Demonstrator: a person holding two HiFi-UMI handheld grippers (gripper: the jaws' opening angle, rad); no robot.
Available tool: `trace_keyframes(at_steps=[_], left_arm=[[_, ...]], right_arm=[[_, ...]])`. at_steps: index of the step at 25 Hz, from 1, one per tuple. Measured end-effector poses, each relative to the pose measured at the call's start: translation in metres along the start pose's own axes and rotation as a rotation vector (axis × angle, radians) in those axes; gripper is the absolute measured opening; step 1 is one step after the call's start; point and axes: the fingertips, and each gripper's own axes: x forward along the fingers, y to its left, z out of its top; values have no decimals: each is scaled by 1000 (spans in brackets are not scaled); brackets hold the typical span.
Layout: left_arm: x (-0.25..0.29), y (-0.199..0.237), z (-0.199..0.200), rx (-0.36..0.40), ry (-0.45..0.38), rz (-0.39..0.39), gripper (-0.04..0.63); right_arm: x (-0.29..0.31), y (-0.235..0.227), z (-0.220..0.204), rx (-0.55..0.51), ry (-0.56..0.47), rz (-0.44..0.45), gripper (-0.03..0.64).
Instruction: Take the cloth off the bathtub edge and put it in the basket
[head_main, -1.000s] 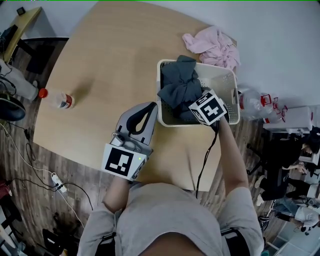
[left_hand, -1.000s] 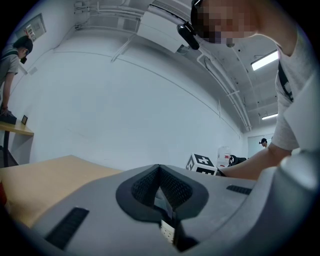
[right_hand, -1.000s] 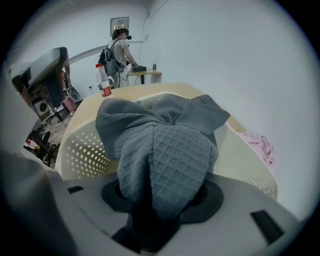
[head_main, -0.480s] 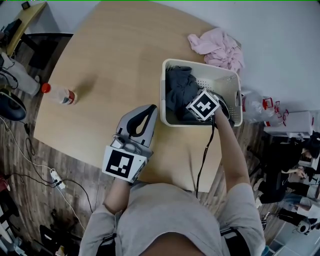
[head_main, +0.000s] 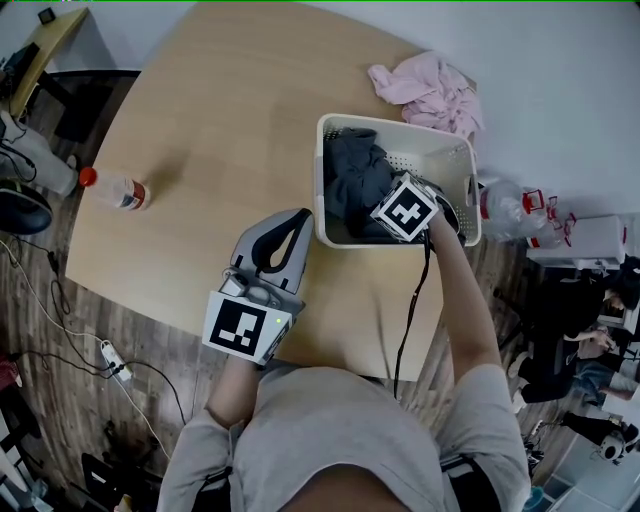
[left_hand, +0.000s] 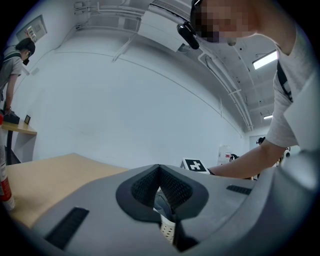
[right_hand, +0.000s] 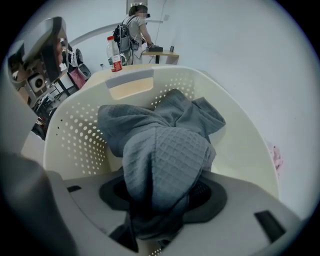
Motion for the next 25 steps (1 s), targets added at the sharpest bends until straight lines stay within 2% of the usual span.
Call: trace_keyframes(at_steps=[6, 10, 11, 14, 16, 17, 25], left_arm=[[-2, -18, 2, 10, -5, -15, -3], [-6, -39, 3, 16, -9, -26, -3], [-7, -45, 4, 18, -11, -28, -3], [-9, -64, 8, 35, -15, -36, -3], [-11, -79, 10, 48, -21, -43, -3], [-13, -87, 12, 54, -25, -47, -3], [-26, -151, 20, 91, -47, -72, -3]], right_arm=[[-31, 2, -4, 28, -98, -34, 261], [-60, 4, -11, 96, -208, -46, 254], [-68, 5, -13, 121, -239, -50, 232], [-91, 7, -20, 189, -350, -85, 91], [-108, 12, -24, 223, -432, -111, 26], [-117, 17, -26, 236, -474, -119, 10], [-201, 65, -41, 344, -798, -166, 9]])
